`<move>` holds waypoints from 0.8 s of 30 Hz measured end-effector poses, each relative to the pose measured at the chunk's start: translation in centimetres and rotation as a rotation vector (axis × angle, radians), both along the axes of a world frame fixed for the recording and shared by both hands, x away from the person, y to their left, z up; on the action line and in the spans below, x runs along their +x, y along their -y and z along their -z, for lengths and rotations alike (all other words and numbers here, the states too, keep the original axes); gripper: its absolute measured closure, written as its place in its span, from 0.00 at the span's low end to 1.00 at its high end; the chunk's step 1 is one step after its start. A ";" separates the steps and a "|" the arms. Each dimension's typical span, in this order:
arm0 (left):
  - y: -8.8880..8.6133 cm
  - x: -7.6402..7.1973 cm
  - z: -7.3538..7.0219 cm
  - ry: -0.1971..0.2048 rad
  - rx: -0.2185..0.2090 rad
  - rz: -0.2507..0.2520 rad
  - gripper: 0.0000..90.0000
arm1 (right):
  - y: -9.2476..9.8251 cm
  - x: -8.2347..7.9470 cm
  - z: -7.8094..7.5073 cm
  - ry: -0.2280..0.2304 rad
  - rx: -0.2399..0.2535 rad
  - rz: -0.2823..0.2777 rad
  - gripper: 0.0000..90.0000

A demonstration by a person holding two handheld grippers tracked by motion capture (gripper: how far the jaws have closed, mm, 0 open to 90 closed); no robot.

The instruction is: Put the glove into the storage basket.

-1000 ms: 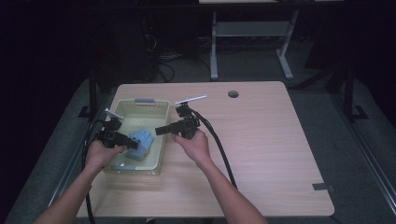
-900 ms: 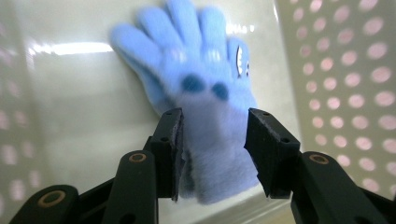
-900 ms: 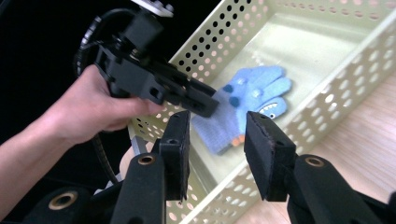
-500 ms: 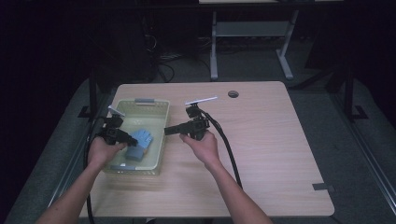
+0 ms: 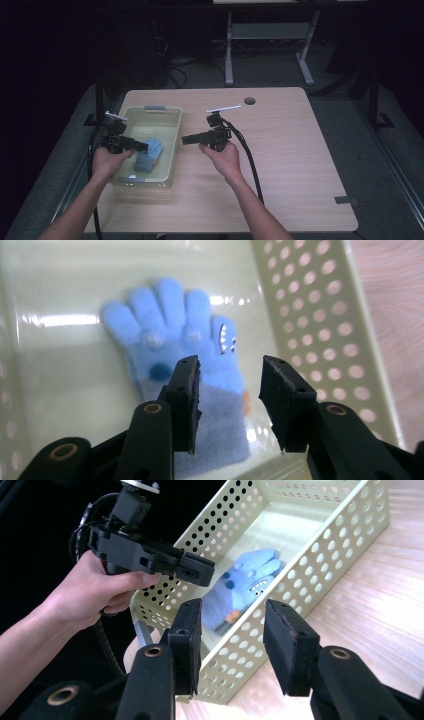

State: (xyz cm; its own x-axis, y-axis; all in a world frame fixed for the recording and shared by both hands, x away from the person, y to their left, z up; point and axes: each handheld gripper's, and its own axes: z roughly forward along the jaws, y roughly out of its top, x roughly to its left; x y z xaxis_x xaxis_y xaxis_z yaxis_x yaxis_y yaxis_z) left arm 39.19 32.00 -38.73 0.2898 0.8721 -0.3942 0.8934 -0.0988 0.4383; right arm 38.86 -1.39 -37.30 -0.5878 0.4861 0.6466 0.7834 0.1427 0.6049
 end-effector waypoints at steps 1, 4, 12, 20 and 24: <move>0.1 0.0 -0.1 0.009 -0.020 0.000 0.65 | 0.1 0.0 0.0 -0.002 -0.002 -0.001 0.65; 0.4 -0.1 -0.6 0.026 -0.057 0.014 0.64 | 0.9 0.0 -0.1 0.000 -0.001 0.008 0.64; 1.4 -0.3 -1.9 0.085 -0.116 0.048 0.63 | 2.2 0.1 -0.3 0.009 0.002 0.023 0.62; 2.7 -0.9 -2.8 0.123 -0.154 0.082 0.61 | 3.7 0.0 -0.3 0.008 0.001 0.035 0.58; 3.2 -0.9 -2.9 0.132 -0.158 0.098 0.61 | 4.4 0.0 -0.3 0.001 0.017 0.044 0.58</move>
